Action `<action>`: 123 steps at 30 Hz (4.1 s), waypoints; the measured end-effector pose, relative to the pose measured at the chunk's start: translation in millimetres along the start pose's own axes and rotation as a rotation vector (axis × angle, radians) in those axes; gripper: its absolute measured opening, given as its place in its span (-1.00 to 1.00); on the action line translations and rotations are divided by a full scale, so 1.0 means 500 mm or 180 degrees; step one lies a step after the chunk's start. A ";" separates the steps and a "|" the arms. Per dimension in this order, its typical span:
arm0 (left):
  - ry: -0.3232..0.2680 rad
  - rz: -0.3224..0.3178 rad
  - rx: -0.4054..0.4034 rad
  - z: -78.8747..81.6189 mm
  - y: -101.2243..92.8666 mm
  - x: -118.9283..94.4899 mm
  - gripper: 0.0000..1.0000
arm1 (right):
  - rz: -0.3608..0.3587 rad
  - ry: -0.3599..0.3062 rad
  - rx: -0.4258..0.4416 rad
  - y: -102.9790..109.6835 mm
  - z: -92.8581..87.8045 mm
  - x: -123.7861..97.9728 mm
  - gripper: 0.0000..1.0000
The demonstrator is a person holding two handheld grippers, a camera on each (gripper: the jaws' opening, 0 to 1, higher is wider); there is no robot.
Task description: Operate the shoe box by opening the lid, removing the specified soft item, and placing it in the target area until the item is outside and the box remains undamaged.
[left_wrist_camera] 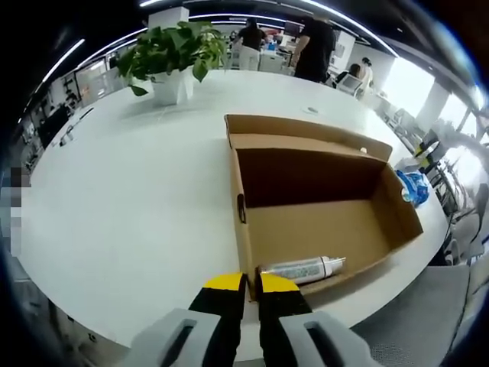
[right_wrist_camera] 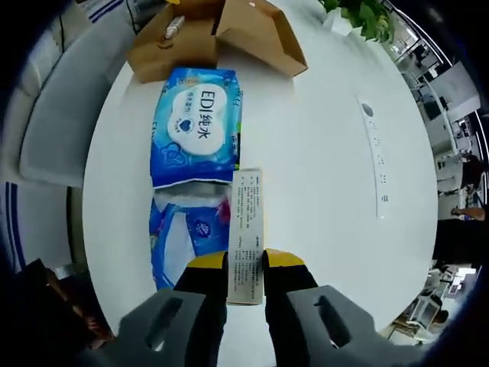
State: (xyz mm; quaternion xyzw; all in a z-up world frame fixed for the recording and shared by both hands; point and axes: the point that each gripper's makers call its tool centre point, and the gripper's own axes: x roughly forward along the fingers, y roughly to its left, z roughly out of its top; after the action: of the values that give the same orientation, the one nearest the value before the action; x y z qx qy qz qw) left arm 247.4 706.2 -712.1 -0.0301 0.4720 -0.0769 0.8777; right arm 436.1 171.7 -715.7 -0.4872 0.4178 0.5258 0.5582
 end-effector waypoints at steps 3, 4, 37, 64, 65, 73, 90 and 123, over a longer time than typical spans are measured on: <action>0.0011 0.0008 -0.0003 0.000 0.000 0.000 -0.89 | 0.0029 0.0018 0.0004 0.003 -0.009 0.011 -0.70; 0.0013 0.0011 -0.0001 0.000 0.000 0.000 -0.89 | 0.0030 0.0024 0.0002 0.004 -0.009 0.012 -0.70; 0.0098 -0.0011 0.0086 -0.001 -0.003 0.001 -0.88 | -0.0064 0.0237 -0.0001 -0.026 -0.056 0.050 -0.68; -0.0087 -0.0010 0.0465 0.023 -0.022 -0.021 -0.62 | -0.0493 -0.0181 0.0572 -0.005 -0.011 -0.017 -0.40; -0.0113 -0.0001 0.0481 0.028 -0.021 -0.023 -0.60 | -0.0505 -0.0213 0.0603 -0.001 -0.008 -0.020 -0.39; -0.0297 -0.0097 0.0677 0.068 -0.047 -0.038 -0.53 | -0.0710 -0.0676 0.1157 0.034 0.032 -0.059 -0.21; 0.0091 -0.0608 0.1888 0.086 -0.111 -0.008 -0.39 | -0.1083 -0.1445 0.1810 0.145 0.092 -0.160 0.09; 0.1160 -0.1511 0.3647 0.017 -0.148 0.077 -0.28 | -0.1237 -0.1952 0.2225 0.315 0.160 -0.231 0.71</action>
State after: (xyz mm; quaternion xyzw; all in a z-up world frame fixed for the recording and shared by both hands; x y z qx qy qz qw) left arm 267.3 626.6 -729.8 0.3532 0.4781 -0.5126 0.6196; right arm 264.3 225.4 -605.1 -0.1631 0.2873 0.3598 0.8726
